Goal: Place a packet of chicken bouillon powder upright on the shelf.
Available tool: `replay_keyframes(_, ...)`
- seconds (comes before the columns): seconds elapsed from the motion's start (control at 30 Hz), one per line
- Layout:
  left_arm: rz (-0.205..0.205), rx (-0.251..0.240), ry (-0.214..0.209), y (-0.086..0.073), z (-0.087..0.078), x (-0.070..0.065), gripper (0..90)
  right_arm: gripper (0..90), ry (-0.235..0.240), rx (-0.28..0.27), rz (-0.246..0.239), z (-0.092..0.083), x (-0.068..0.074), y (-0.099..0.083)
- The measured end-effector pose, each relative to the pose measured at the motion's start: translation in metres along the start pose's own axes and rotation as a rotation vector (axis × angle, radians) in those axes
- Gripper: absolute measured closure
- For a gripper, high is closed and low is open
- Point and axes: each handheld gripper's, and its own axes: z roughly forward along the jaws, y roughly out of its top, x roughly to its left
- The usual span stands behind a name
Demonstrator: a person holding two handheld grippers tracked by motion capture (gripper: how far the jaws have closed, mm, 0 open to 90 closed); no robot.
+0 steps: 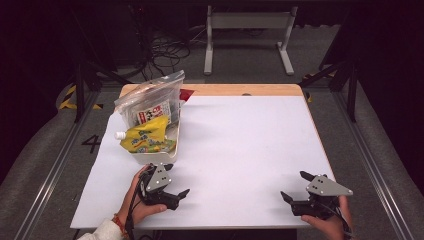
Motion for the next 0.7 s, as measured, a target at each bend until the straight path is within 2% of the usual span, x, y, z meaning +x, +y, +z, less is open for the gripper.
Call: replay_keyframes(0.7, -0.007, 0.0, 0.007, 0.0007, -0.0007, 0.0041, 6.8, 10.9, 0.008, 0.012, -0.004, 0.0016, 0.0022, -0.0015)
